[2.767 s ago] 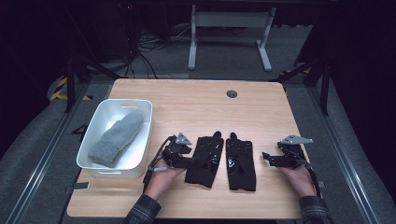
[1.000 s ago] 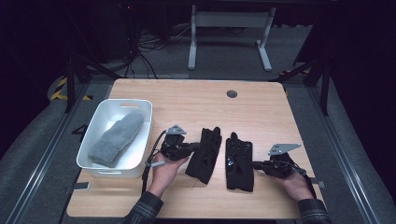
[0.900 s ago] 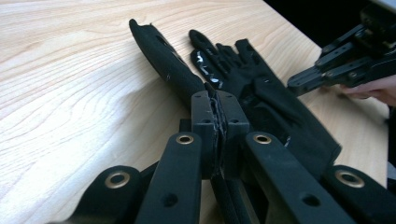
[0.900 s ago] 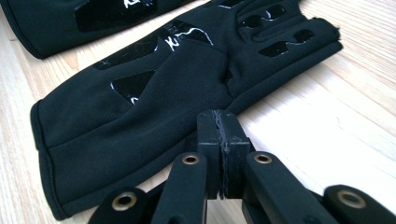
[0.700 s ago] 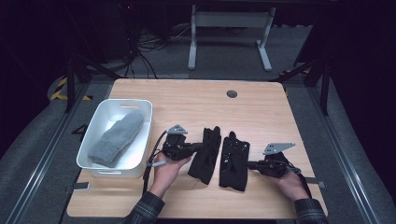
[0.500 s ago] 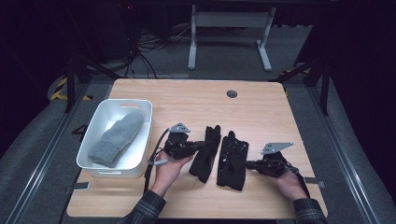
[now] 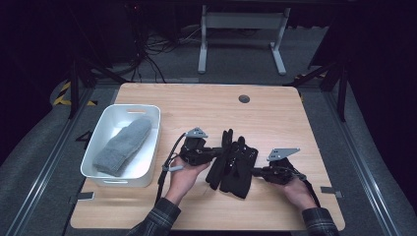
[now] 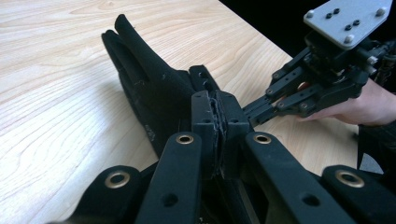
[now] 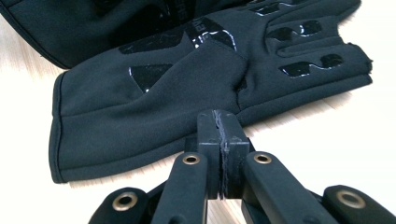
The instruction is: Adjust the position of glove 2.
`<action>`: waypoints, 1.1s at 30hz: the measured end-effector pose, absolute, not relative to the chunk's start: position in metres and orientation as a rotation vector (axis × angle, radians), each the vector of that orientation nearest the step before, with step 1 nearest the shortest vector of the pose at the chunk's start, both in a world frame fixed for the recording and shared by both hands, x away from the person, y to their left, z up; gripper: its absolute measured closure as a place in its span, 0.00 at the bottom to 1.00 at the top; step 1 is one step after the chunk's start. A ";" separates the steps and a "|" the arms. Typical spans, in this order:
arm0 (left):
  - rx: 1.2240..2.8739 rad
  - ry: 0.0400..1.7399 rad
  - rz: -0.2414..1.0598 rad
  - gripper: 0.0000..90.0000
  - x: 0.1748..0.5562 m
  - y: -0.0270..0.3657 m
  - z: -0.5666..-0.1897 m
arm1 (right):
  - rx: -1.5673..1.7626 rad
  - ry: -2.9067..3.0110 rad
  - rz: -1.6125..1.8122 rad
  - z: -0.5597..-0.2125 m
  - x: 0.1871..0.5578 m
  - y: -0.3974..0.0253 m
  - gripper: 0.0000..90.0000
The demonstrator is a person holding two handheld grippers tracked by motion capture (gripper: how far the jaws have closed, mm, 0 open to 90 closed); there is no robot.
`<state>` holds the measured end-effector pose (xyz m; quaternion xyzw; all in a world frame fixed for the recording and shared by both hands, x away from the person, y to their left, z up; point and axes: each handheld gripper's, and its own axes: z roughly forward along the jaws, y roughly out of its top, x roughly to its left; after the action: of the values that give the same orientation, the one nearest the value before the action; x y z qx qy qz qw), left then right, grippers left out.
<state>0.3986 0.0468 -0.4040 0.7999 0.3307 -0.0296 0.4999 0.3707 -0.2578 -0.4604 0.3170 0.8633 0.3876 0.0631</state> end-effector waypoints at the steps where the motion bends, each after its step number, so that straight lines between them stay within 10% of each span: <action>1: 1.935 0.799 -0.074 0.98 0.399 0.046 -0.404 | 0.952 2.610 1.168 -0.461 0.371 -0.256 1.00; 33: 2.021 0.753 -0.199 0.97 0.402 -0.014 -0.432 | 0.920 2.623 1.187 -0.464 0.378 -0.238 1.00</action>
<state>0.4019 -0.0137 -0.4315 0.8244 0.3071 -0.0813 0.4686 0.3783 -0.2376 -0.4644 0.3039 0.8663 0.3920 0.0597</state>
